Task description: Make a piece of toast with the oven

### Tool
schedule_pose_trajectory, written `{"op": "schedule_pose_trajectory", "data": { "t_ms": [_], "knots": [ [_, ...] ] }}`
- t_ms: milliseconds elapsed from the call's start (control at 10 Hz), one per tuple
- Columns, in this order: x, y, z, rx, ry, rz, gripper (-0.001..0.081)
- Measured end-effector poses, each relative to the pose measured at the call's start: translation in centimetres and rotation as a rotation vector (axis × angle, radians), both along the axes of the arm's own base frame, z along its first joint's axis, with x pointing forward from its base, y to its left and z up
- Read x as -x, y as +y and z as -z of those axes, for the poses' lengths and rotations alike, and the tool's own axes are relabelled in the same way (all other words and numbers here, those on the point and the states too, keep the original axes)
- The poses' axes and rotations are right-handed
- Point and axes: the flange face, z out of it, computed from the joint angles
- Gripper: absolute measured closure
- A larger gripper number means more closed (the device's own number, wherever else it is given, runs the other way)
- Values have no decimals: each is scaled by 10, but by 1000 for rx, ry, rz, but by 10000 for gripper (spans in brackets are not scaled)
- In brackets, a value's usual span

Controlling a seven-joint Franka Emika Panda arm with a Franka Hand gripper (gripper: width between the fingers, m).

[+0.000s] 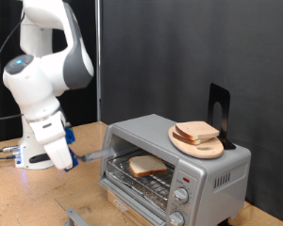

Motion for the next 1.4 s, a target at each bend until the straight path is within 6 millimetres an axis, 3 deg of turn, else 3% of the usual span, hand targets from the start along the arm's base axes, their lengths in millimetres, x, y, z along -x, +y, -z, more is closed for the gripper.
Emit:
{"op": "schedule_pose_trajectory", "data": {
  "t_ms": [300, 500, 900, 1400],
  "knots": [
    [4, -3, -41, -78, -34, 26, 413],
    [5, 2, -38, -111, -21, 24, 413],
    [-3, 57, -64, -322, -128, 44, 413],
    [0, 140, -86, -200, -153, 20, 413]
  ]
}}
